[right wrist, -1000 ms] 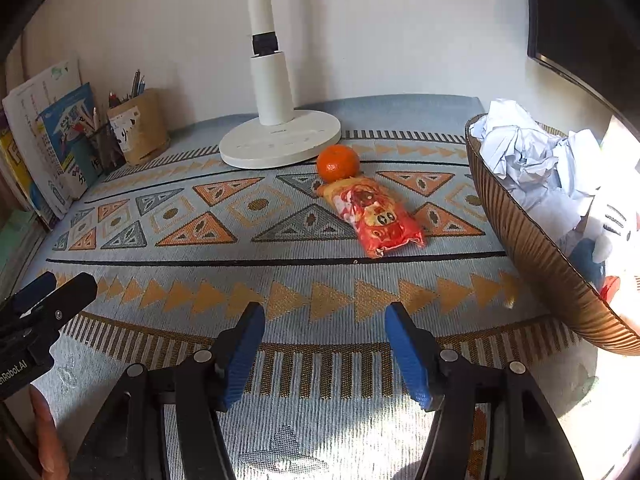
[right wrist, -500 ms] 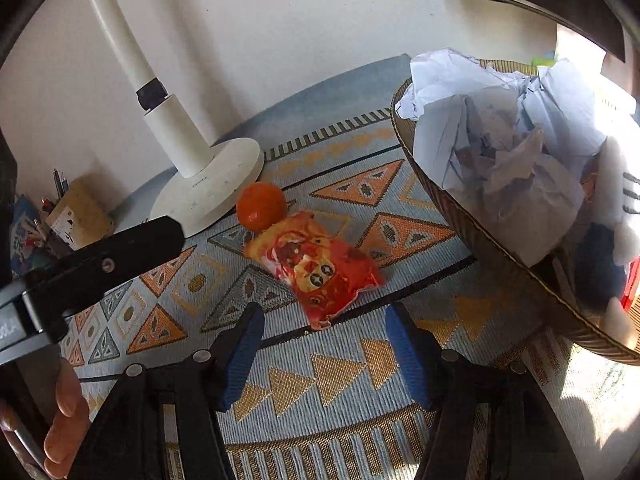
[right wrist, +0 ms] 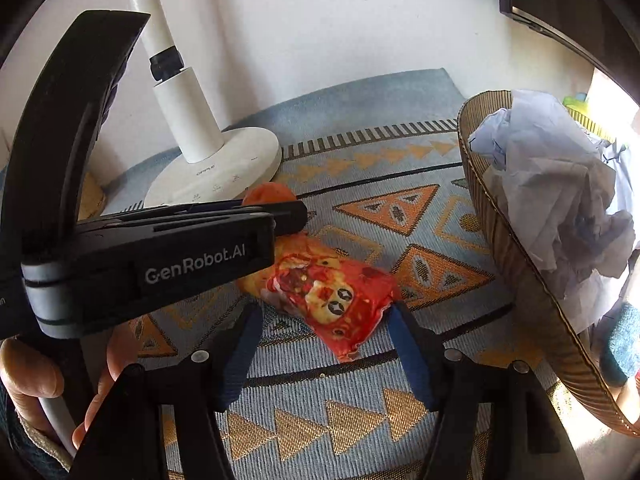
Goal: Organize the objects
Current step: 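Grasp the orange with the left tool while the right tool grasps the red snack bag, then carry the orange and snack bag over the amber bowl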
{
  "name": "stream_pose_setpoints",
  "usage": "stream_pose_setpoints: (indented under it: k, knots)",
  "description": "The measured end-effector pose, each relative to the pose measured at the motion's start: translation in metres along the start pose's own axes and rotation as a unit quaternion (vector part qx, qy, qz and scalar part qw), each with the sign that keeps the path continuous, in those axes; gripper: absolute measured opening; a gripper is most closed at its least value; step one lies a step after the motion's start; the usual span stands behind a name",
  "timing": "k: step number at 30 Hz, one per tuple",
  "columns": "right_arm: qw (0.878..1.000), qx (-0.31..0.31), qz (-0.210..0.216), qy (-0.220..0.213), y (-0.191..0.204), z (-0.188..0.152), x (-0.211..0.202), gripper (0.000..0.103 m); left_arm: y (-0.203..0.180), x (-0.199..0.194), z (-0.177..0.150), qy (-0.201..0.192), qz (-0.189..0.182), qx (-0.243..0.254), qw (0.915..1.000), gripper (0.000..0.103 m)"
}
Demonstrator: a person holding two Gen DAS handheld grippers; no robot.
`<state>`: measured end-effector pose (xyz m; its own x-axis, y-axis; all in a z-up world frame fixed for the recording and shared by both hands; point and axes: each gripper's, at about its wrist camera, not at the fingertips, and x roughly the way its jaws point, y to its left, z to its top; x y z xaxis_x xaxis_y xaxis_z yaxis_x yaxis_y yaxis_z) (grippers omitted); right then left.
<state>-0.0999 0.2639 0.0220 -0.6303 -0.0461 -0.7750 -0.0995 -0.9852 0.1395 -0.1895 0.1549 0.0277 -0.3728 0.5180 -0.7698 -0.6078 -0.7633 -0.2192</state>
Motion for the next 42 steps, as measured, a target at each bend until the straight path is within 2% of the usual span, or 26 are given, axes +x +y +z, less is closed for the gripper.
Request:
stream_pose_setpoints:
  k: [2,4,10,16,18,20,21,22,24,25,28,30,34,37,41,42]
  knots:
    - [1.0,-0.003,0.012,-0.001,-0.001,-0.001,-0.001,0.028,0.006,-0.011,-0.003,-0.013,0.009,-0.012,0.9998,0.036]
    - [1.0,0.002,0.027,0.001,-0.002,-0.003,-0.003,0.024,0.013,-0.025,-0.009,-0.021,0.009,-0.033,0.9992,0.036]
    - [0.997,0.03,0.069,0.016,-0.002,-0.027,-0.027,0.02,0.031,-0.089,-0.052,-0.052,0.036,-0.091,0.9938,0.036]
    - [0.993,0.041,0.099,0.039,0.002,-0.071,-0.066,0.02,0.041,-0.149,-0.121,-0.064,0.112,-0.151,0.9801,0.036]
    - [0.992,0.023,0.113,0.052,0.006,-0.085,-0.074,0.023,0.041,-0.159,-0.146,-0.056,0.118,-0.173,0.9762,0.036]
    - [0.992,-0.021,0.107,0.063,0.015,-0.098,-0.082,0.028,0.039,-0.163,-0.167,-0.062,0.105,-0.19,0.9741,0.036]
    - [0.993,-0.047,0.088,0.059,0.018,-0.106,-0.087,0.035,0.038,-0.164,-0.177,-0.07,0.106,-0.193,0.973,0.036]
    - [0.994,-0.069,0.066,0.05,0.02,-0.112,-0.092,0.049,0.036,-0.166,-0.185,-0.081,0.109,-0.191,0.9721,0.036]
    - [0.994,-0.094,0.043,0.026,0.017,-0.118,-0.1,0.063,0.035,-0.165,-0.194,-0.101,0.101,-0.2,0.9692,0.036]
    - [0.994,-0.097,0.039,0.016,0.015,-0.117,-0.102,0.063,0.036,-0.166,-0.197,-0.104,0.1,-0.206,0.9679,0.036]
    - [0.994,-0.097,0.052,0.005,0.012,-0.099,-0.094,0.063,0.032,-0.173,-0.198,-0.134,0.131,-0.193,0.9631,0.036]
    - [0.993,-0.101,0.06,0.002,0.015,-0.084,-0.085,0.063,0.033,-0.17,-0.197,-0.124,0.121,-0.194,0.9656,0.036]
    - [0.992,-0.121,0.048,0.009,0.029,-0.069,-0.059,0.063,0.025,-0.168,-0.197,-0.12,0.139,-0.177,0.9668,0.036]
    - [0.99,-0.139,0.026,0.01,0.036,-0.07,-0.045,0.063,0.018,-0.165,-0.196,-0.115,0.149,-0.156,0.9696,0.036]
    - [0.989,-0.143,0.032,0.014,0.035,-0.074,-0.039,0.062,0.012,-0.161,-0.194,-0.108,0.167,-0.138,0.9702,0.036]
    - [0.989,-0.144,0.032,0.011,0.035,-0.074,-0.04,0.058,0.011,-0.161,-0.193,-0.109,0.17,-0.136,0.9701,0.036]
